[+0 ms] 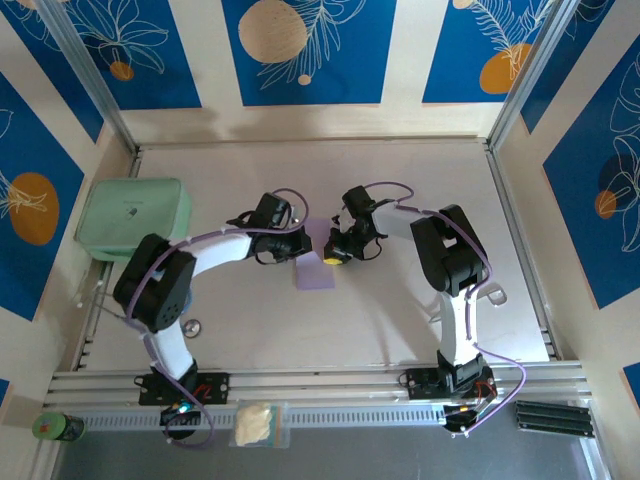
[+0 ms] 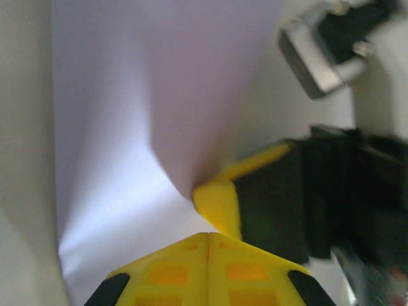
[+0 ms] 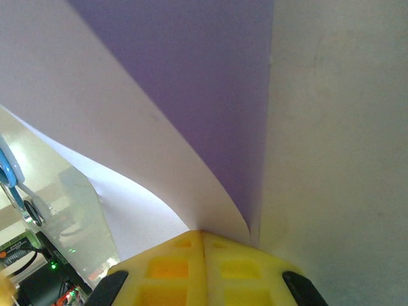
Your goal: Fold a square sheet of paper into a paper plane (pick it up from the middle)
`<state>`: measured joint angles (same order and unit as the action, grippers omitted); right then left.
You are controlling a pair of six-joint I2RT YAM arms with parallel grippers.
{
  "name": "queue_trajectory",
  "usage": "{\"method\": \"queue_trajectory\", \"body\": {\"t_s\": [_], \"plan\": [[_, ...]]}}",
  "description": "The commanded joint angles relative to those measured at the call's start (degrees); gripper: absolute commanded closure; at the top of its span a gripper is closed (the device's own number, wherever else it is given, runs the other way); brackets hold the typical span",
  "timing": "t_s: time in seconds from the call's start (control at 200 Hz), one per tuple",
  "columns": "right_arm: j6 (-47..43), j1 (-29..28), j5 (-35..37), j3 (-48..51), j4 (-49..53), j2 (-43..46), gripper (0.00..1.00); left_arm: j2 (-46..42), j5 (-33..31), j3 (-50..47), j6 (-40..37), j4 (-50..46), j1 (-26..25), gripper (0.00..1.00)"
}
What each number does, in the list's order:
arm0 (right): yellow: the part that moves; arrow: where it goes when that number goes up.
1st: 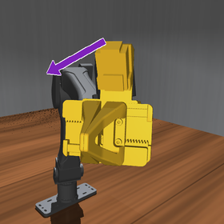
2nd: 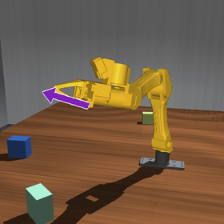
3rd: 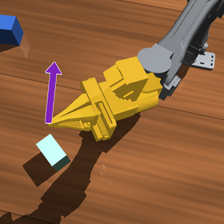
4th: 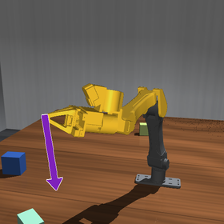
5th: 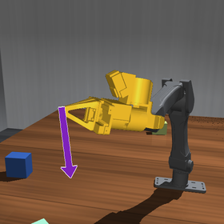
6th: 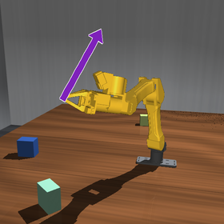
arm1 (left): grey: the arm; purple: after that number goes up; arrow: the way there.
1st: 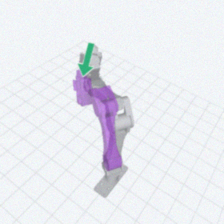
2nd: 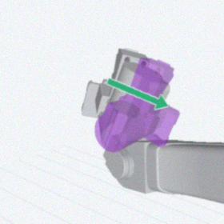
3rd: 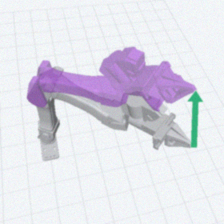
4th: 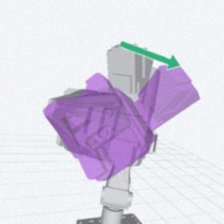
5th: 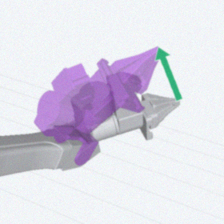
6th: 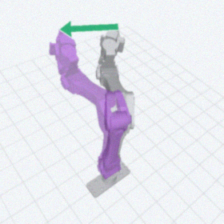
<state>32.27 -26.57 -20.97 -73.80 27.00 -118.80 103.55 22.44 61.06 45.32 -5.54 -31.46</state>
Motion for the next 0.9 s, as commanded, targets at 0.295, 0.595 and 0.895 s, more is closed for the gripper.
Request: {"method": "queue_trajectory", "body": {"t_s": [0.295, 0.595, 0.895], "plan": [[-0.94, -0.2, 19.02, 4.21, 9.35, -8.73, 0.98, 8.47, -2.24, -4.34, 6.36, 3.78, 5.66, 0.92], [-0.8, -0.01, 19.57, 3.75, 10.96, -8.55, 0.98, 0.01, 0.68, -5.18, 1.86, -1.36, 8.57, 0.88], [-0.97, 0.16, 19.35, 3.7, 11.14, -9.06, 0.98, 3.35, 6.5, 1.56, 4.55, 5.88, 3.53, 0.87]]}}
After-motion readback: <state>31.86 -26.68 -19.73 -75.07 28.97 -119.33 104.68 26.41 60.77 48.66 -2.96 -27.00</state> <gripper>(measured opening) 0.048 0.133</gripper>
